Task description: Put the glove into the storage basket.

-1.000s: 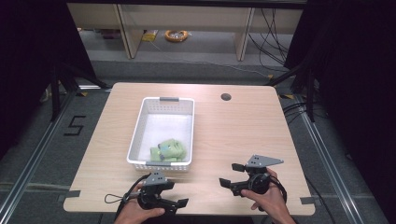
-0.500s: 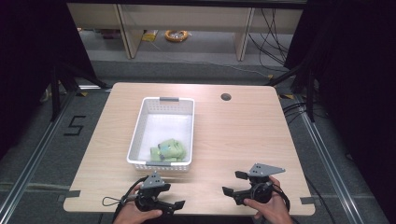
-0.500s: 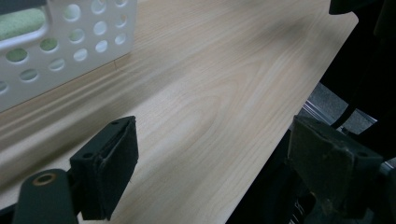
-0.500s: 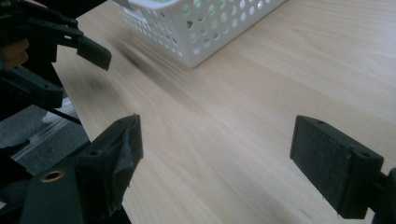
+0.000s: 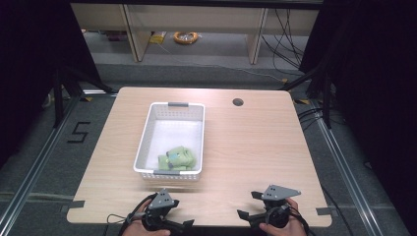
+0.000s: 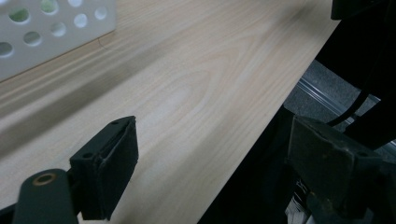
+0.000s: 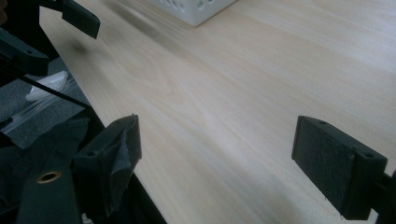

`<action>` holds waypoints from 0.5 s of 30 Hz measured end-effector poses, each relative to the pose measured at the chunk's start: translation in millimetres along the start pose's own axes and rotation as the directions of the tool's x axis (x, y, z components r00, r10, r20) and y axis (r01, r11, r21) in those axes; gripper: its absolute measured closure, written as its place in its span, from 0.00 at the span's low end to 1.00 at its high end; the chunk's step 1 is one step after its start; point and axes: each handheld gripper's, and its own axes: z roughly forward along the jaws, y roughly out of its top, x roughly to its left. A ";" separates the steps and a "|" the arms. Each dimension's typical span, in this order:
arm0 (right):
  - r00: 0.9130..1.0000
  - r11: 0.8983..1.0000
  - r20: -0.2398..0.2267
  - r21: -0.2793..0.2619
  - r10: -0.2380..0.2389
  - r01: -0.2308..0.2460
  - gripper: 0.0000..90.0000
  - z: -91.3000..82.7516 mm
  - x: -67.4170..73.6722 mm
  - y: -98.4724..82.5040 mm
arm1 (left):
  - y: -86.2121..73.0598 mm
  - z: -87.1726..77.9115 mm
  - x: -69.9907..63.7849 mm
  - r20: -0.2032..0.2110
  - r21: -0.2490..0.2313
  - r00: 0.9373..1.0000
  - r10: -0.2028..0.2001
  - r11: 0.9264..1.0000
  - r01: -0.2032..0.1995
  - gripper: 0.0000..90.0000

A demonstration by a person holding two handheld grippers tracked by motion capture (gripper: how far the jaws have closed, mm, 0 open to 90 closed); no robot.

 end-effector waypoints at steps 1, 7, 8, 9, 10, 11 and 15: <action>1.000 1.000 0.008 0.009 0.015 -0.015 0.18 -1.1 1.9 -1.7 | -0.7 -0.5 -1.7 -0.001 0.005 1.000 -0.002 1.000 0.002 0.17; 1.000 1.000 0.018 0.007 -0.007 0.007 0.18 -3.4 2.9 -7.2 | -3.5 1.2 -5.1 0.004 -0.004 1.000 0.000 1.000 0.000 0.17; 0.999 1.000 0.038 0.008 -0.006 0.006 0.18 -4.6 3.3 -8.0 | -3.4 1.2 -4.9 0.003 -0.004 1.000 0.002 1.000 -0.002 0.17; 0.999 1.000 0.042 0.008 -0.014 0.014 0.18 -4.9 3.0 -8.3 | -3.0 0.1 -4.1 -0.005 0.011 1.000 0.014 1.000 -0.014 0.17; 0.999 1.000 0.039 0.006 -0.017 0.017 0.18 -4.9 2.9 -8.4 | -3.1 0.3 -2.9 -0.011 0.015 1.000 0.024 1.000 -0.024 0.17; 1.000 1.000 0.017 0.021 -0.009 0.008 0.18 -5.1 3.1 -8.2 | -3.1 0.8 -3.0 -0.021 0.017 1.000 0.021 1.000 -0.021 0.17; 1.000 1.000 0.028 0.020 0.001 -0.002 0.18 -5.3 5.4 -8.8 | -2.7 0.1 -2.4 -0.012 0.027 0.999 0.031 0.999 -0.031 0.17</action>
